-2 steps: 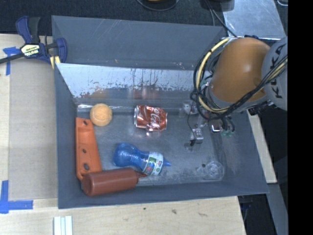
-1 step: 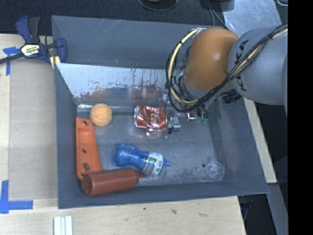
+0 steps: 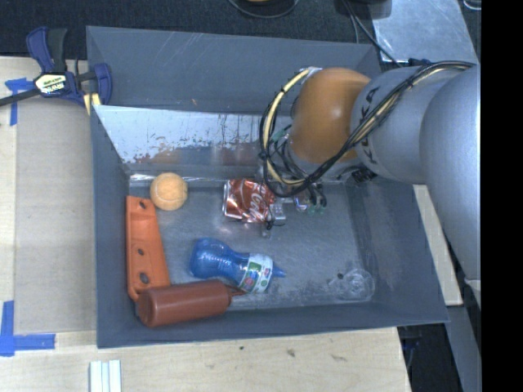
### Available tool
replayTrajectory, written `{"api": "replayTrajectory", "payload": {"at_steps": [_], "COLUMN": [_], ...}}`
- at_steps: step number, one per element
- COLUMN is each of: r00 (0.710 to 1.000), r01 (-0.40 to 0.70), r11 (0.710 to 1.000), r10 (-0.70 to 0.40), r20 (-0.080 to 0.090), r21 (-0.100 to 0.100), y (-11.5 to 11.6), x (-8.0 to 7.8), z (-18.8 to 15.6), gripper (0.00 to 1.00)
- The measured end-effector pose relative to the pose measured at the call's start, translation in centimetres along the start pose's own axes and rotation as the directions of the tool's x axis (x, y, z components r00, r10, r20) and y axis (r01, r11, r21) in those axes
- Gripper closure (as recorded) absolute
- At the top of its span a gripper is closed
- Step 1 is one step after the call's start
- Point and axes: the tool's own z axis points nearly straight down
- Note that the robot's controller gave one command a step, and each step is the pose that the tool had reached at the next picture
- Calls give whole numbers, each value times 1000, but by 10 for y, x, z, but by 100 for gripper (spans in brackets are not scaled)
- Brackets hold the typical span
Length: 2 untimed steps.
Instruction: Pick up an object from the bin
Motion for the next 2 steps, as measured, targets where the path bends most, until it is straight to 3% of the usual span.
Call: {"api": "replayTrajectory", "payload": {"at_steps": [1, 2], "r00": [999, 999], "r01": [-54, -54], "r11": [999, 999], "r10": [54, 54], "r20": [3, 4], "r21": [-1, -1], "y": [23, 23], "x": [4, 4], "z": [-8, -8], "gripper": [100, 100]}}
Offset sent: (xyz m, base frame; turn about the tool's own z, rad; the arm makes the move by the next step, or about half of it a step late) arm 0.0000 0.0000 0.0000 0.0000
